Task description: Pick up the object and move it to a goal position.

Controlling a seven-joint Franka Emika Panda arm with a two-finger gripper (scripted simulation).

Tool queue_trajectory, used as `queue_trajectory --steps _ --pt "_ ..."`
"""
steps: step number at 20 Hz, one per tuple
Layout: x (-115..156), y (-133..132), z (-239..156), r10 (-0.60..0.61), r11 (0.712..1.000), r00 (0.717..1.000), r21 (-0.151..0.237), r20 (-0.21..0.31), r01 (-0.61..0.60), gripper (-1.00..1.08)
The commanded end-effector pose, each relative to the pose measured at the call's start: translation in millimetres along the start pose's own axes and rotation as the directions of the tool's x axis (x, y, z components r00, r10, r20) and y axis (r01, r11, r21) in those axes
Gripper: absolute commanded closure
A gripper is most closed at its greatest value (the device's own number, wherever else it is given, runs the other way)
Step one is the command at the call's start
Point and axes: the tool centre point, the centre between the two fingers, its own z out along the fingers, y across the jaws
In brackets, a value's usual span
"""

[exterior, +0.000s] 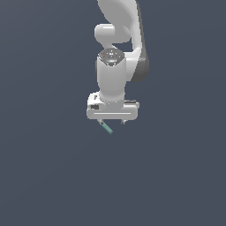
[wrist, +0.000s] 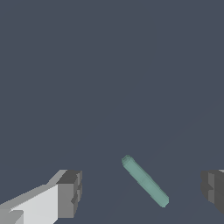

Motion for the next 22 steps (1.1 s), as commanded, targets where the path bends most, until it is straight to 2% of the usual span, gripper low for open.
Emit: queue_trajectory --steps 1,22 --pt "0.0 0.0 0.0 0.000 1.000 1.000 0.000 0.000 0.000 -0.92" --pt "-8.2 1.1 4.2 -0.070 0.998 0.997 0.010 0.011 0.070 -0.92"
